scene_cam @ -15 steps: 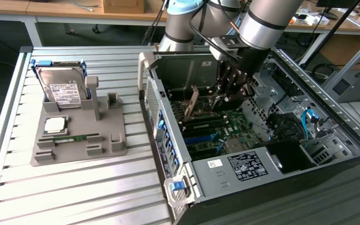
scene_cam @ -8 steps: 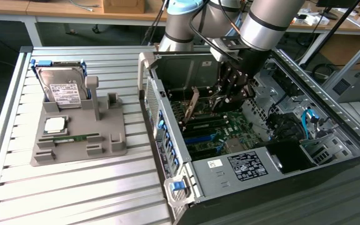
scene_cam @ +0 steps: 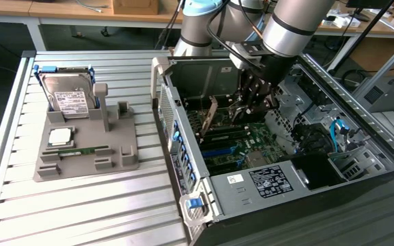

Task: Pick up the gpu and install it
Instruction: 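Insert the gpu into the slot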

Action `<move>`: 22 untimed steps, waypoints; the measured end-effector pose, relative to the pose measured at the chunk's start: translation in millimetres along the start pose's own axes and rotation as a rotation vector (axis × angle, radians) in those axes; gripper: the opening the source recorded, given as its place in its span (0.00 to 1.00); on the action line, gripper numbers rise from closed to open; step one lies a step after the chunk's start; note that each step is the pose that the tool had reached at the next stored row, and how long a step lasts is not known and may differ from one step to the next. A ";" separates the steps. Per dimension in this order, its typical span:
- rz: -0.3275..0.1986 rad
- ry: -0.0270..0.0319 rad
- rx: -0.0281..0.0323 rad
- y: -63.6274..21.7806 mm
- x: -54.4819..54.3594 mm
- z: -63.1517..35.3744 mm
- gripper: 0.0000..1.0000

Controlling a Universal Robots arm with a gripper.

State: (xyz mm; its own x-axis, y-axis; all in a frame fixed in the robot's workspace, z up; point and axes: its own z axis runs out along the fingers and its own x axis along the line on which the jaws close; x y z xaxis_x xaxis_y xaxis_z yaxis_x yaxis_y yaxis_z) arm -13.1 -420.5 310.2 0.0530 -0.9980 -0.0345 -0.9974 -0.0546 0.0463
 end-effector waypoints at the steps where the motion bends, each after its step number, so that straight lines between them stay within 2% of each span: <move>1: 0.000 -0.0001 0.0000 0.6 1.7 0.4 0.27; 7: 0.000 -0.0001 0.0000 1.3 9.4 1.5 0.27; 14: 0.000 -0.0001 0.0001 2.6 25.4 3.4 0.27; 22: 0.000 0.0000 0.0000 2.8 28.4 3.7 0.27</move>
State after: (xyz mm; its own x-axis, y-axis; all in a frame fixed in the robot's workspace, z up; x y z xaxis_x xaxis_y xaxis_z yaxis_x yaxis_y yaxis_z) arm -14.6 -448.9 305.6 0.0531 -0.9980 -0.0345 -0.9974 -0.0546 0.0463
